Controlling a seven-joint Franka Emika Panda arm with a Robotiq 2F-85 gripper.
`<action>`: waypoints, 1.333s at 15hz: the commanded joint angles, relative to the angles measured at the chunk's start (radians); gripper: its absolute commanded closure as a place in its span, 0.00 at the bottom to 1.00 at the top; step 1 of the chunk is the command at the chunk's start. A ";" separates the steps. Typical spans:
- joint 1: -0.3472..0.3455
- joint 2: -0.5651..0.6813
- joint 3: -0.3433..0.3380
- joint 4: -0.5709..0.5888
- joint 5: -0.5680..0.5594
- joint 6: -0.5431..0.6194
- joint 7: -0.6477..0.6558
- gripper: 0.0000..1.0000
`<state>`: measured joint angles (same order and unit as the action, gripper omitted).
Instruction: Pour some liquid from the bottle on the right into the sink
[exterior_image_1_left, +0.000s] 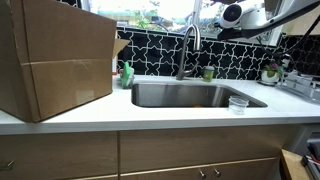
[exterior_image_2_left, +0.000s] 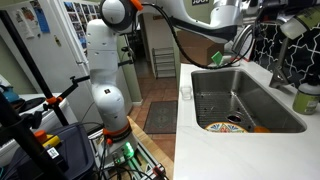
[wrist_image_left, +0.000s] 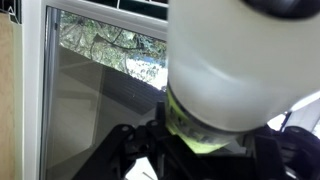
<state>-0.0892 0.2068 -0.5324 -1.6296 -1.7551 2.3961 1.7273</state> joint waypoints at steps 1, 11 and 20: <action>-0.096 -0.046 0.116 -0.039 -0.097 -0.019 0.051 0.62; -0.173 -0.059 0.215 -0.058 -0.228 -0.050 0.128 0.62; -0.176 -0.067 0.252 -0.087 -0.318 -0.136 0.195 0.62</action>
<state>-0.2488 0.1726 -0.3036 -1.6718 -2.0343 2.2887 1.8902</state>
